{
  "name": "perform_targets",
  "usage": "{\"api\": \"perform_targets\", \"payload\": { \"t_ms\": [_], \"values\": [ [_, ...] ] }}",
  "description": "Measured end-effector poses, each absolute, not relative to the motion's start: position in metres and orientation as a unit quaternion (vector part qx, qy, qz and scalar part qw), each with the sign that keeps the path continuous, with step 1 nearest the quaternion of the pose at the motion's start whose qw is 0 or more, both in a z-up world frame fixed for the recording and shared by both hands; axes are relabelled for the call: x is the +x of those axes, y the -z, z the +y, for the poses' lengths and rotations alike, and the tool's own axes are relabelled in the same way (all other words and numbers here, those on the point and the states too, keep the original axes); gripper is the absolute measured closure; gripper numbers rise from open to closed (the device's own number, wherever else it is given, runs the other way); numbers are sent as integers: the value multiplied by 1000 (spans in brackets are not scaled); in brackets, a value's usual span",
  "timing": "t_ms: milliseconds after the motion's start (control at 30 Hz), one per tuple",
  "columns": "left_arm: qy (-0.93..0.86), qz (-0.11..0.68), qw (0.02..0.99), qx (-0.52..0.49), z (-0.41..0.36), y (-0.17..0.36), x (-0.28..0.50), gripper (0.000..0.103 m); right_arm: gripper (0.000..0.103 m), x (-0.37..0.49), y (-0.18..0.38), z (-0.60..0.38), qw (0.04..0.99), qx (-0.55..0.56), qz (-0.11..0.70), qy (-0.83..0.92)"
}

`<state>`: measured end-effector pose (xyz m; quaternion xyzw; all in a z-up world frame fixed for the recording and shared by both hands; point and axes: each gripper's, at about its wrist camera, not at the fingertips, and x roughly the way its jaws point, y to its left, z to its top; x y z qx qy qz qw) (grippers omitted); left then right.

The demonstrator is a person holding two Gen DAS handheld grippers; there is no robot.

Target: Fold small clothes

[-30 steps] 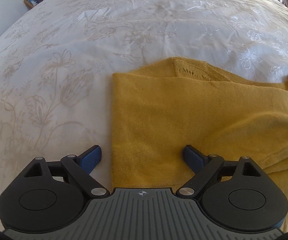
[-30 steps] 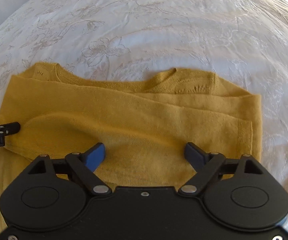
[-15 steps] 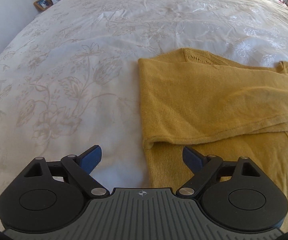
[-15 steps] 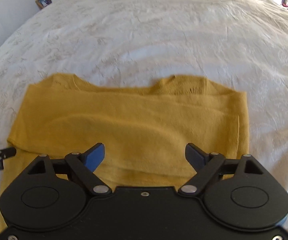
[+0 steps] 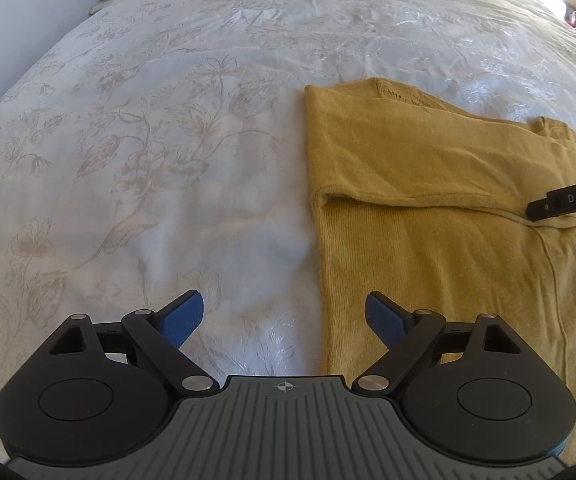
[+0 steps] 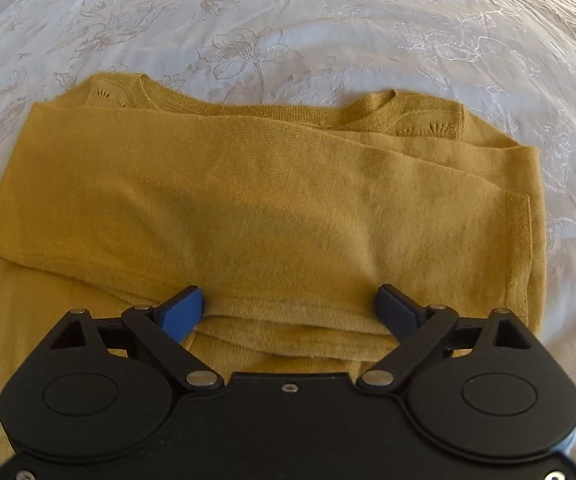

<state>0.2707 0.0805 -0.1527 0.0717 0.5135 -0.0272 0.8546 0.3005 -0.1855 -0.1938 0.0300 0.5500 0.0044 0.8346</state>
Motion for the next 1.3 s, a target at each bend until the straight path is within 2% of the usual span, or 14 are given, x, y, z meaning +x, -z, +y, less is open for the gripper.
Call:
{"api": "perform_targets", "payload": {
  "t_ms": [133,300,433,533,700,1033,1300],
  "values": [
    [44,516,853,66,85,153,260,15,9,275,174,-204,841,77,535,-8],
    [82,519,849,61,89,156,245,15,3,225,162,-210,838,119,532,21],
    [143,549,823,34,93,166,234,14,1,182,162,-209,826,151,542,37],
    [170,569,805,13,98,173,225,14,1,148,161,-210,820,181,540,55],
    [181,558,809,20,104,172,204,14,1,104,155,-213,818,210,529,82],
    [126,547,828,-1,128,162,156,14,1,52,152,-232,824,196,528,67],
    [90,551,830,4,114,163,101,14,1,18,155,-257,831,142,537,1]
  ]
}}
